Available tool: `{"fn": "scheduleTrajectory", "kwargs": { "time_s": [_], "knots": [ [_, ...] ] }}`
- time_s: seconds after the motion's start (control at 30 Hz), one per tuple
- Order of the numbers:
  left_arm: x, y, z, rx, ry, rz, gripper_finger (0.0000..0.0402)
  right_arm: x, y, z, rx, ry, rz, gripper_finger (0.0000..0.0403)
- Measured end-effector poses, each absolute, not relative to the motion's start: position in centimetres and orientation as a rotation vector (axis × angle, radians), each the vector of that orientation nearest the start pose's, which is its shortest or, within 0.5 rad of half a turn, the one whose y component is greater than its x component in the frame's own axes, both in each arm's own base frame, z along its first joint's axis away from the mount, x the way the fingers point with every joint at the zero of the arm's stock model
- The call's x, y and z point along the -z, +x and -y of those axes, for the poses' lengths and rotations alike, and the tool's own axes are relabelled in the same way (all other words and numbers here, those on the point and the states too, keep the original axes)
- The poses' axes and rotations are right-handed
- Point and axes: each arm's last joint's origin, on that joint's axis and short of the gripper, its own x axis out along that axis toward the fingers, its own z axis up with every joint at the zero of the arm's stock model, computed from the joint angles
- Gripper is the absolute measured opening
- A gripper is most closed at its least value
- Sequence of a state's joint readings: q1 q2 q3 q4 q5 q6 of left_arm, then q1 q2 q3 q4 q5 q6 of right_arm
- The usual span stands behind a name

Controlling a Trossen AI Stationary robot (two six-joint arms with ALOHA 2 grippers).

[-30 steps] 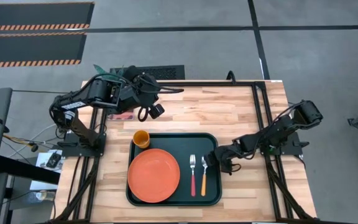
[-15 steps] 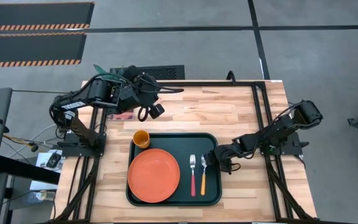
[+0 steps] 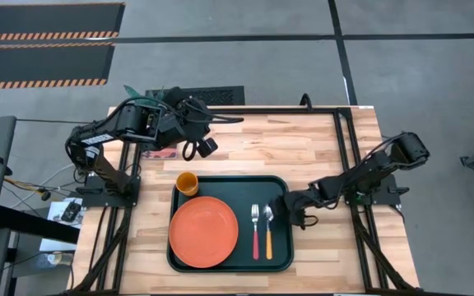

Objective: Pick and place plate/cup/fork/spoon on tray
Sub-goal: Return to Home Position

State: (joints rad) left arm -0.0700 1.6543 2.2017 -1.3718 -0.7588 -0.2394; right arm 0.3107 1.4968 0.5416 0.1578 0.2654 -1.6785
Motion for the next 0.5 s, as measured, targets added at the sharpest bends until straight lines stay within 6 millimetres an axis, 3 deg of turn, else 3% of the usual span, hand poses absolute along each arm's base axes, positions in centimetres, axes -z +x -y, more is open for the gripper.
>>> {"fn": "scheduleTrajectory", "kwargs": {
  "time_s": [0.3,0.5],
  "knots": [
    [-48.0,28.1,0.0,-0.732,0.109,-0.679,0.0089,-15.8,23.9,-7.7,-0.488,-1.679,-0.579,0.0088],
    [-48.3,28.1,-0.1,-0.796,0.121,-0.638,0.0089,-20.0,22.3,-7.5,-0.052,-1.198,-0.53,0.0088]
  ]
}}
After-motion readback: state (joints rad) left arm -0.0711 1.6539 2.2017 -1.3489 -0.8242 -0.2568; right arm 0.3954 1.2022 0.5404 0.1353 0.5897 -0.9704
